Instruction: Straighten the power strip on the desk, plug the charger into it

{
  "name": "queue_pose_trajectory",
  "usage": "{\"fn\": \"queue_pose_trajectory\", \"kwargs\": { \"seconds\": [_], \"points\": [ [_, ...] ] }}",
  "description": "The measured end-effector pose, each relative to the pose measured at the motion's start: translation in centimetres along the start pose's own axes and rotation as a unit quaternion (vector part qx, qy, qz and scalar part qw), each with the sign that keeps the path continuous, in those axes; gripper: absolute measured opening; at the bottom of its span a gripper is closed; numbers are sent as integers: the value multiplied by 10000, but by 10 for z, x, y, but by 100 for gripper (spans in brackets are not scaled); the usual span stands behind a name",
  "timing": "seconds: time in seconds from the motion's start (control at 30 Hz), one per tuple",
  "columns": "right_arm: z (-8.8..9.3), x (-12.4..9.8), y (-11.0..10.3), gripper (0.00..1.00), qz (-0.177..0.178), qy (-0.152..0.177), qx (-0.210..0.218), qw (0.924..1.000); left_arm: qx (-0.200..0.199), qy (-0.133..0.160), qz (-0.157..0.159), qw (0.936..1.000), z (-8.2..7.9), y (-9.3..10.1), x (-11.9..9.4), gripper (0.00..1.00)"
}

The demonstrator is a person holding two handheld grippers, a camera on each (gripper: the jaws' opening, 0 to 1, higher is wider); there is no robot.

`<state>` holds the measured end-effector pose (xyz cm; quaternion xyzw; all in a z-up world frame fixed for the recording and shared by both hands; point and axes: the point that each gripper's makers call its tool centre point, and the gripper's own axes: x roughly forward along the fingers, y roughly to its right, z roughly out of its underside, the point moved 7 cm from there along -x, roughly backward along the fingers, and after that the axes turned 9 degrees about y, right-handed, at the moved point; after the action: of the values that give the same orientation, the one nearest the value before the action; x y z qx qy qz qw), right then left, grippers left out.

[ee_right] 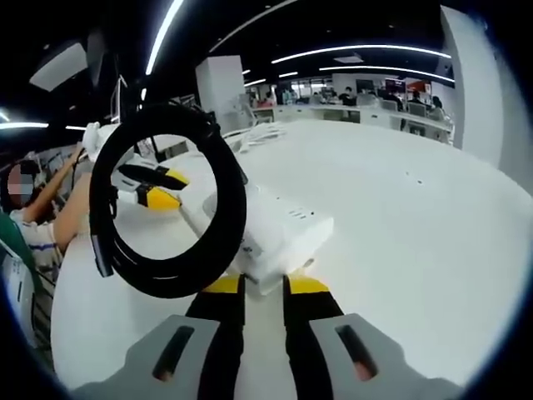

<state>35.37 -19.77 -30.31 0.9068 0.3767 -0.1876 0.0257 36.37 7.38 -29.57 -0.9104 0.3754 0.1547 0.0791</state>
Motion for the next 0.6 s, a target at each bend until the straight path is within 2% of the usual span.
{"fn": "queue_pose_trajectory", "kwargs": {
  "seconds": [0.6],
  "points": [
    [-2,0,4,14,80,-19,57,10000,14,-19,-7,10000,0,-1,0,20]
  ]
}}
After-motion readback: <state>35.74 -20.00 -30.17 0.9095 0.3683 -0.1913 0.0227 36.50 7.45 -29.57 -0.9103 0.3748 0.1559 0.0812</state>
